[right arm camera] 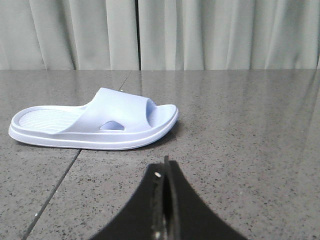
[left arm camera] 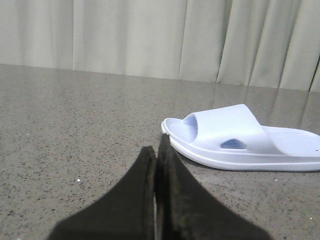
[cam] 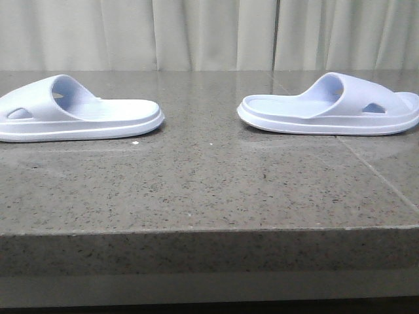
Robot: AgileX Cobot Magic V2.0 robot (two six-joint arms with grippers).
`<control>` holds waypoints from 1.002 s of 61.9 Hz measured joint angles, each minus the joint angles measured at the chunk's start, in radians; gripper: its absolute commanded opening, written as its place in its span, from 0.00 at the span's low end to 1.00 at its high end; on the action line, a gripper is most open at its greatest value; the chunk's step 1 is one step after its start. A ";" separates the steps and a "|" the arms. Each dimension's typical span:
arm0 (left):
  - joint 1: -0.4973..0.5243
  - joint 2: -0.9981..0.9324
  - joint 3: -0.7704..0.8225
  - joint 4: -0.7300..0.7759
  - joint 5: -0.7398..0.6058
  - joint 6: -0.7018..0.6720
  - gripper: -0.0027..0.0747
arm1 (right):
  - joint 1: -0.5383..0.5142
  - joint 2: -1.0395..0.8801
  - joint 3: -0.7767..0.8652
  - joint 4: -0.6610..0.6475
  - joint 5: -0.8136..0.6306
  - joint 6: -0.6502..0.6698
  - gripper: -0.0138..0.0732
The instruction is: Insert blue slippers together front up
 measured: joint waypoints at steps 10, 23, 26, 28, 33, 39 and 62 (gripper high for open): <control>0.000 0.000 0.000 0.000 0.000 0.000 0.01 | 0.000 0.000 0.000 0.000 0.000 0.000 0.02; 0.000 0.000 0.000 0.000 0.000 0.000 0.01 | 0.000 0.000 0.000 0.000 0.000 0.000 0.02; 0.000 0.000 0.000 0.000 0.000 0.000 0.01 | 0.000 0.000 0.000 0.000 0.000 0.000 0.02; 0.000 0.000 0.000 0.000 0.000 0.000 0.01 | 0.000 0.000 0.000 0.000 0.000 0.000 0.02; 0.000 0.000 0.000 0.000 0.000 0.000 0.01 | 0.000 0.000 0.000 0.000 0.000 0.000 0.02; 0.000 0.000 0.000 0.000 0.000 0.000 0.01 | 0.000 0.000 0.000 0.000 0.000 0.000 0.02; 0.000 0.000 0.000 0.000 -0.052 0.000 0.01 | 0.000 0.000 0.000 0.000 0.000 0.000 0.02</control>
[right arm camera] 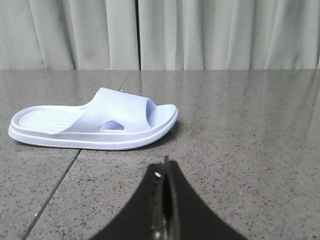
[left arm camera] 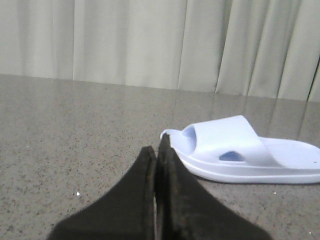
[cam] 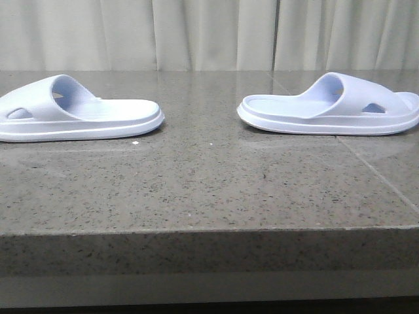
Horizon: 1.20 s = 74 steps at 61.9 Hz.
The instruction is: Insert blue slippers together front up
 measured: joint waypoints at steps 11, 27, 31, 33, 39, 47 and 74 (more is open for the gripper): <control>0.000 0.000 -0.022 -0.011 -0.028 0.000 0.01 | 0.000 0.000 -0.022 0.000 0.007 0.000 0.02; 0.000 0.006 -0.257 -0.012 0.077 0.000 0.01 | 0.000 0.013 -0.255 0.000 0.138 0.000 0.02; 0.000 0.028 -0.335 -0.013 0.123 0.000 0.01 | 0.000 0.047 -0.323 0.000 0.179 0.000 0.02; 0.000 0.045 -0.375 -0.013 0.153 0.000 0.01 | 0.000 0.069 -0.356 0.000 0.200 0.000 0.02; 0.000 0.112 -0.486 -0.013 0.257 0.000 0.01 | 0.000 0.141 -0.440 0.000 0.260 0.000 0.02; 0.000 0.221 -0.603 -0.013 0.397 0.000 0.01 | 0.000 0.246 -0.532 0.000 0.334 0.000 0.02; 0.000 0.465 -0.656 -0.013 0.610 0.000 0.01 | 0.000 0.455 -0.560 0.000 0.472 0.000 0.02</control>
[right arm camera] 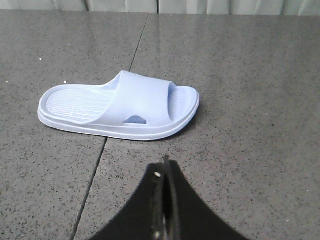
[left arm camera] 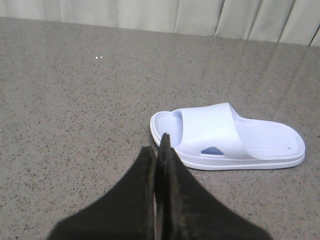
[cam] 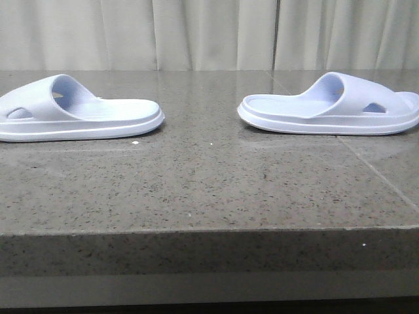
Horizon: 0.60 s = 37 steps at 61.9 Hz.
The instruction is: Insert blue slippers together front up
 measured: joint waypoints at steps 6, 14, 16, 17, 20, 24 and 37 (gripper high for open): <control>0.000 0.024 0.000 -0.002 0.002 0.000 0.01 | 0.000 0.021 0.000 0.000 0.002 0.000 0.02; 0.000 0.044 0.000 -0.005 0.004 0.000 0.01 | 0.000 0.027 0.000 0.000 0.015 0.000 0.02; 0.000 0.046 0.000 -0.005 0.004 0.000 0.01 | 0.000 0.027 0.000 0.000 0.019 0.000 0.02; 0.000 0.048 0.000 -0.005 0.004 0.000 0.01 | 0.000 0.027 0.000 0.000 0.020 0.000 0.02; 0.000 0.051 0.000 -0.005 0.004 0.000 0.01 | 0.000 0.027 0.000 0.000 0.022 0.000 0.02; 0.000 0.051 0.000 -0.005 0.004 0.000 0.01 | 0.000 0.027 0.000 0.000 0.027 0.000 0.03; 0.000 0.061 0.009 -0.005 0.004 0.000 0.21 | 0.000 0.027 0.000 0.000 0.043 0.000 0.38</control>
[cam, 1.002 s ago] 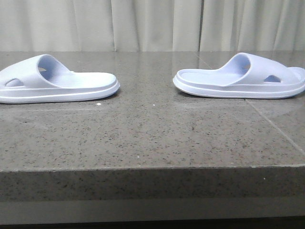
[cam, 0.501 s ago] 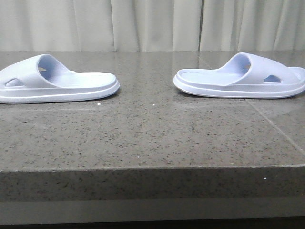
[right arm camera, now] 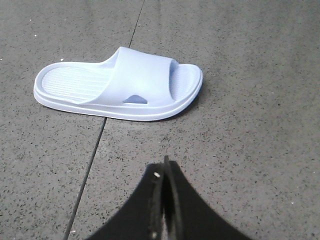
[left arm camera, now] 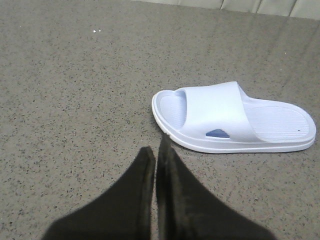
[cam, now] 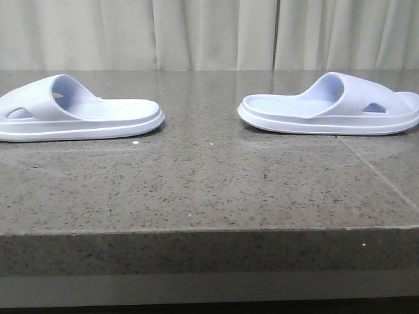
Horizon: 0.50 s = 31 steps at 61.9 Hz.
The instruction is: Insert blue slippers together front up
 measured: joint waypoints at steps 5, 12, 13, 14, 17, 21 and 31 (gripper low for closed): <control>0.000 0.008 0.000 0.000 0.000 0.000 0.43 | 0.000 0.000 0.000 0.000 0.000 0.000 0.55; 0.000 0.009 0.000 0.000 0.000 0.000 0.71 | 0.000 0.000 0.000 0.000 0.000 0.000 0.61; 0.000 0.009 0.000 0.000 0.000 0.000 0.73 | 0.000 0.000 0.000 0.000 0.000 0.000 0.61; 0.000 0.009 0.000 0.000 0.000 0.000 0.74 | 0.000 0.000 0.000 0.000 0.000 0.000 0.61; 0.000 0.009 0.000 0.000 0.000 0.000 0.75 | 0.000 0.000 0.000 0.000 0.000 0.000 0.61; 0.000 0.009 0.000 0.000 -0.004 0.000 0.75 | 0.000 0.000 0.000 0.000 0.000 0.000 0.61; 0.000 0.013 -0.002 0.008 0.002 0.000 0.75 | 0.000 0.000 0.000 0.000 0.000 0.000 0.61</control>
